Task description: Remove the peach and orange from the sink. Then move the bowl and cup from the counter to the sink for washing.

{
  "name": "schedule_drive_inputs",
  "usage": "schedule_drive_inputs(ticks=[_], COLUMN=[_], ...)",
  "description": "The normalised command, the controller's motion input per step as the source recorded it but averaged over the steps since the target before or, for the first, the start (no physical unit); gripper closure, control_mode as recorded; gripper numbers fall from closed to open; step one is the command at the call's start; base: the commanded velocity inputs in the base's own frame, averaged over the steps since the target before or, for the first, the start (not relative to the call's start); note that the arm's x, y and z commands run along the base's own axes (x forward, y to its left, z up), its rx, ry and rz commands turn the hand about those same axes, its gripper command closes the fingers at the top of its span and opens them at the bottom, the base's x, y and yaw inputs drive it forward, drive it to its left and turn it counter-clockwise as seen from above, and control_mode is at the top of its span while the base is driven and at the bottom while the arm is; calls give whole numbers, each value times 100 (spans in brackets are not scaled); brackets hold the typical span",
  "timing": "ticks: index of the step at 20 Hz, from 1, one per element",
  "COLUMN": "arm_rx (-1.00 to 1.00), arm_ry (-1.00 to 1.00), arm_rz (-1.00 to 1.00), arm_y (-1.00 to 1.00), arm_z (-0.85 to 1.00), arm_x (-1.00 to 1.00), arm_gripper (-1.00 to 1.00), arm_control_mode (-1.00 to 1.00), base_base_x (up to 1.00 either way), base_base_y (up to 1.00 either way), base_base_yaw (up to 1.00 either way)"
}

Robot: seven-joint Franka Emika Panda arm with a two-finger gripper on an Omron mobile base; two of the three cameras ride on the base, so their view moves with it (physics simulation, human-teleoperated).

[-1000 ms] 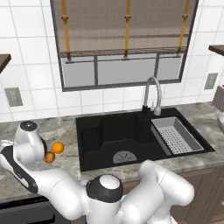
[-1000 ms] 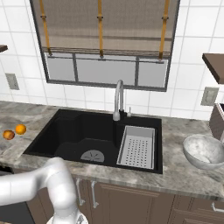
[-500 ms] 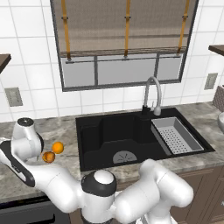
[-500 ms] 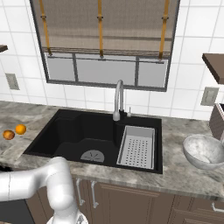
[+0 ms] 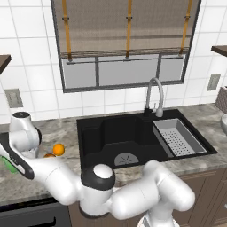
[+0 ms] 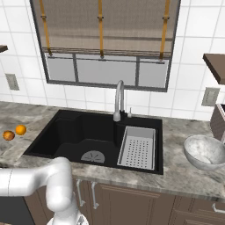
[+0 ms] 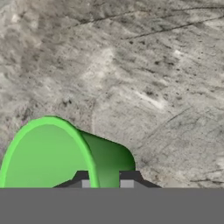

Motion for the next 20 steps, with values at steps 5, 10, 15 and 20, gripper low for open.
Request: schedule_drive_inputs(ticks=[5, 10, 15, 20], arm_rx=[-1, 0, 0, 0], arm_ry=[7, 6, 3, 0], arm_rz=[-3, -1, -1, 0], arm_y=[-14, -22, -33, -41], arm_z=[14, 28, 20, 17], arm_x=[-16, -15, -20, -25], arm_gripper=[100, 100, 100, 100], arm_control_mode=[-100, -100, -100, -100], base_base_x=[0, 0, 0, 0], base_base_y=[0, 0, 0, 0], base_base_yaw=[0, 0, 0, 0])
